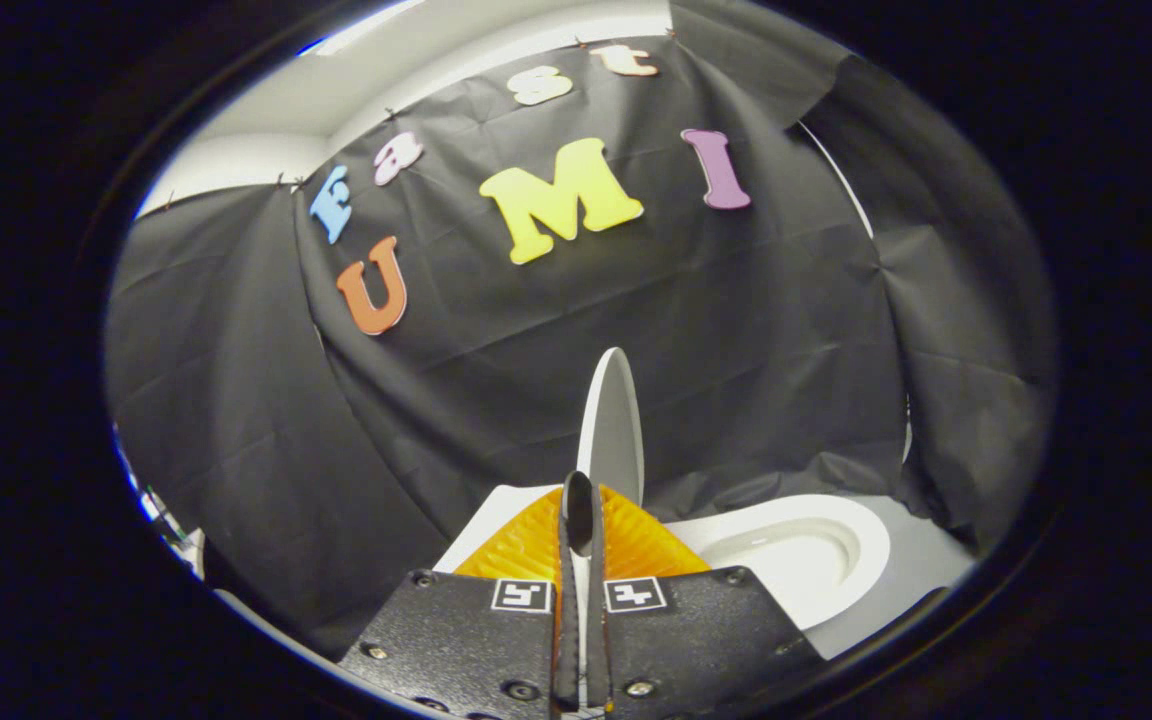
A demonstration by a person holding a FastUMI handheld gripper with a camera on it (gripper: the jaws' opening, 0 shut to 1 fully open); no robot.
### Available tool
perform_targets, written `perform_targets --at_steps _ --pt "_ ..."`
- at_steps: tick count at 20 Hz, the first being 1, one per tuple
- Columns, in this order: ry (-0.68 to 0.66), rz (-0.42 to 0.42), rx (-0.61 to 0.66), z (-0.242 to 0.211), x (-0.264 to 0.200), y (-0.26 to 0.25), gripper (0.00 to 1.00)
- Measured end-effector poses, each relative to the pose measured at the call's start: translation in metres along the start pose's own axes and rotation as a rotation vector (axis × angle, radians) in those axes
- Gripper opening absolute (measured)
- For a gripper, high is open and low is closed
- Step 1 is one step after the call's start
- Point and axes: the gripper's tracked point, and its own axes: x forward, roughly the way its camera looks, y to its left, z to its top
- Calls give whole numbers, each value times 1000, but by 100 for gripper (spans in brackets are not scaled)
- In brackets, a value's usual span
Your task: Open the toilet lid.
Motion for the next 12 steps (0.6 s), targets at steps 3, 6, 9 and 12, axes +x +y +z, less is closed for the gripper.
perform_targets --at_steps 3,6,9,12 --pt "0 15 -37 -3 8 22 6" --pt "7 18 -80 -8 11 42 7" --pt "18 27 -111 -13 21 63 6" --pt "28 32 -193 -21 28 90 6"
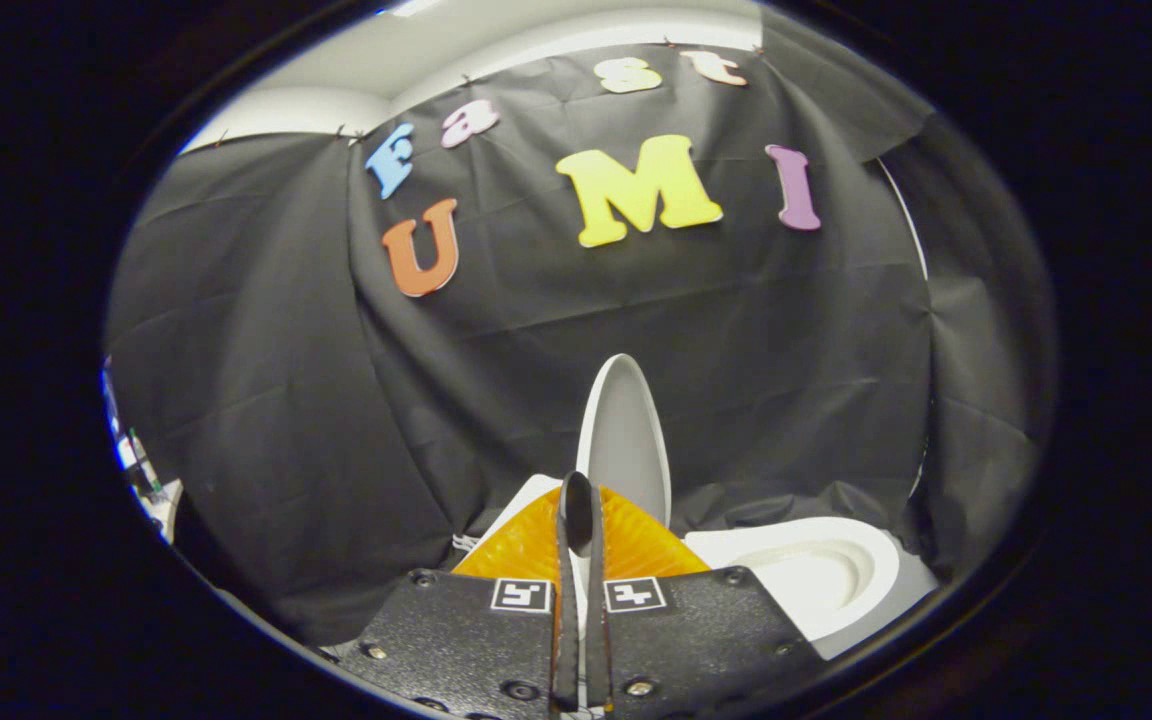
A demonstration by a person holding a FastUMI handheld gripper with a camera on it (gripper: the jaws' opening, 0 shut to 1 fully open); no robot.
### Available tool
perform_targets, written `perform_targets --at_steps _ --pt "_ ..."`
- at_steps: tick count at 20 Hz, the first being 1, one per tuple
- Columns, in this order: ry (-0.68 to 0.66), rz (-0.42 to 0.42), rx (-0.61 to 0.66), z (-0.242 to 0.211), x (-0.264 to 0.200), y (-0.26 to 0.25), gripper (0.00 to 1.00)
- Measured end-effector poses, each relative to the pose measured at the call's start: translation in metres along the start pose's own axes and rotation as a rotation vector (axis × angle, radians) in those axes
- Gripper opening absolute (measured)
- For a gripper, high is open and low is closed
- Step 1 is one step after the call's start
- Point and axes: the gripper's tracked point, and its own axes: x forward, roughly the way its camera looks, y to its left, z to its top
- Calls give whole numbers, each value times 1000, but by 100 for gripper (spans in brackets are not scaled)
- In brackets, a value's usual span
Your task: Open the toilet lid.
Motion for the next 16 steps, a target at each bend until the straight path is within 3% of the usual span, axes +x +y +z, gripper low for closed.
perform_targets --at_steps 5,8,10,13,16 --pt "-32 -53 -139 -3 10 17 9" --pt "-21 7 -159 -4 8 27 19" --pt "-65 59 -172 12 -3 31 52" --pt "-200 17 -198 39 -35 13 100" --pt "-252 38 -171 48 -57 1 100"
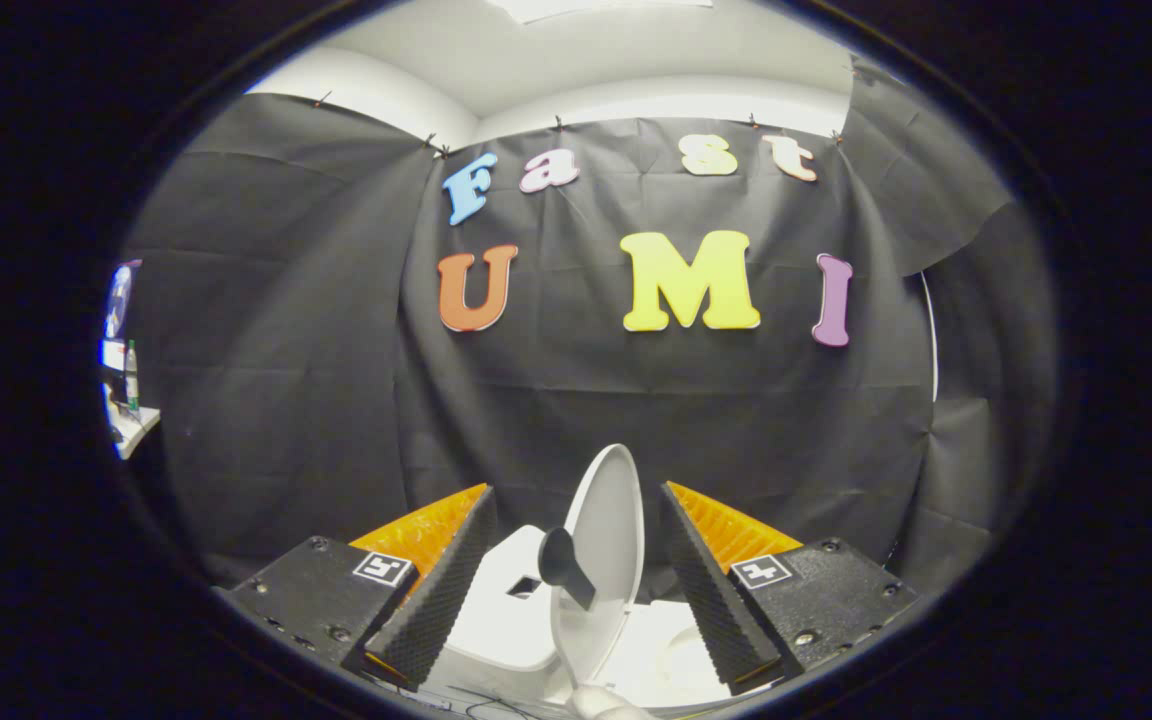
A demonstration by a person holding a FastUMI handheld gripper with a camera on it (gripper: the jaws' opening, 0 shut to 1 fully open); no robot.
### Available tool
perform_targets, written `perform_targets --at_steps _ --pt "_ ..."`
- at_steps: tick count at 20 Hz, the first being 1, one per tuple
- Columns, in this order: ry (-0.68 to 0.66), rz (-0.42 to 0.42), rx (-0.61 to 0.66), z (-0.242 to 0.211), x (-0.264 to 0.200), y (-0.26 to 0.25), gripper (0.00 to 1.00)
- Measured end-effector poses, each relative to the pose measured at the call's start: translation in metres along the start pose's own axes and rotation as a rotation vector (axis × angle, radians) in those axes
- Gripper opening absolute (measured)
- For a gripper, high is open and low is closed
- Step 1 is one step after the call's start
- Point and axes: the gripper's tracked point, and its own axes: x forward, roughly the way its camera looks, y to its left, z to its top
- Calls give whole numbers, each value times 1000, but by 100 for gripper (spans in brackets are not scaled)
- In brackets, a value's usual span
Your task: Open the toilet lid.
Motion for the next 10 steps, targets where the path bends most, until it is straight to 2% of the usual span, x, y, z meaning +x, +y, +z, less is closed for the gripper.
perform_targets --at_steps 4,10 --pt "-45 -77 66 -1 -44 -60 100" --pt "31 -265 94 -72 -101 -179 100"
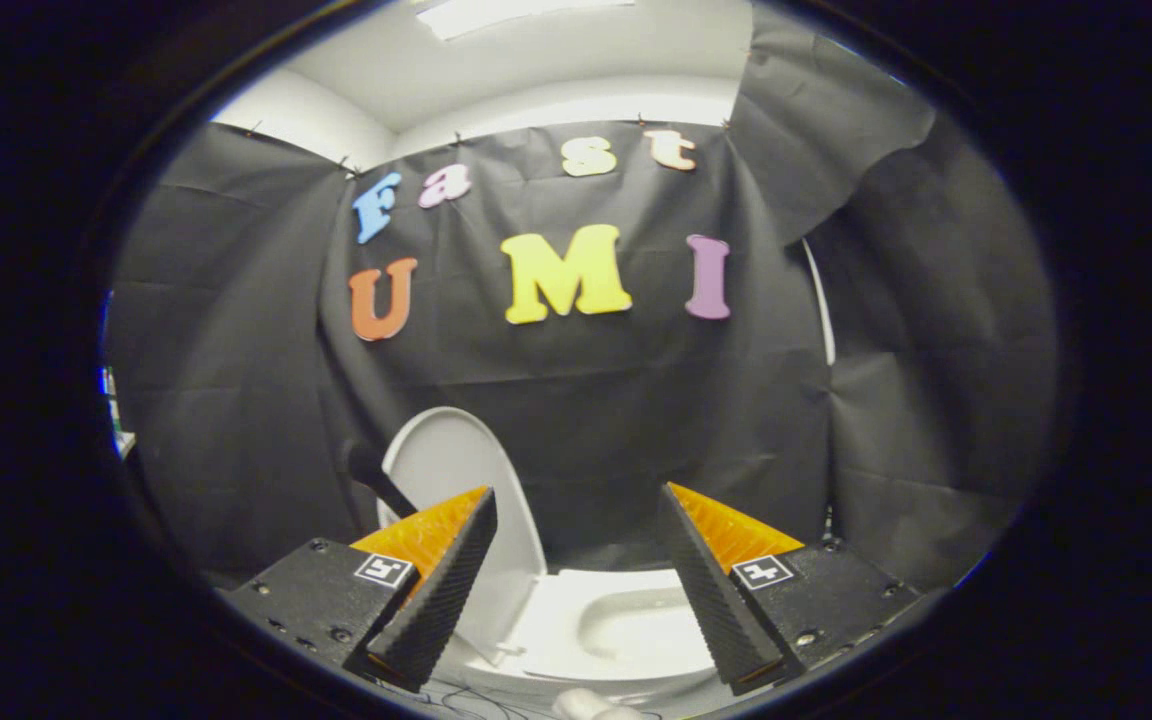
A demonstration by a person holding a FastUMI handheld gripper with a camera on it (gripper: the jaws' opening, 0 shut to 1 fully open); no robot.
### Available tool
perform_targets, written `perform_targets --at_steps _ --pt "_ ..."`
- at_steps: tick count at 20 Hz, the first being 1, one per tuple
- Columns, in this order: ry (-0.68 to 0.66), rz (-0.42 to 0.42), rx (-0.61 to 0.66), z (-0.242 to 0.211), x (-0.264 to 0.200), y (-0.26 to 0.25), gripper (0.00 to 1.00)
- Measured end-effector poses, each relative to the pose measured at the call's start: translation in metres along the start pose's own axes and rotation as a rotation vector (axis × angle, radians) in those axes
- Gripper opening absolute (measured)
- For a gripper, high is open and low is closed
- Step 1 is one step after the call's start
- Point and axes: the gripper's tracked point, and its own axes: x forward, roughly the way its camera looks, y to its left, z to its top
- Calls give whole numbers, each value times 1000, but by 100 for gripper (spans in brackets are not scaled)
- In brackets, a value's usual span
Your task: Open the toilet lid.
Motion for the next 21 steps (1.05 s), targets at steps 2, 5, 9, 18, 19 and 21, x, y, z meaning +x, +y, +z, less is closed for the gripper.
perform_targets --at_steps 2,5,9,18,19,21 --pt "17 -62 -1 -20 -3 -43 100" --pt "33 -142 -21 -46 -12 -97 100" --pt "59 -247 -28 -70 -19 -145 100" --pt "35 -257 -45 -79 -21 -166 100" --pt "39 -252 -44 -80 -20 -166 100" --pt "43 -249 -50 -83 -20 -167 100"
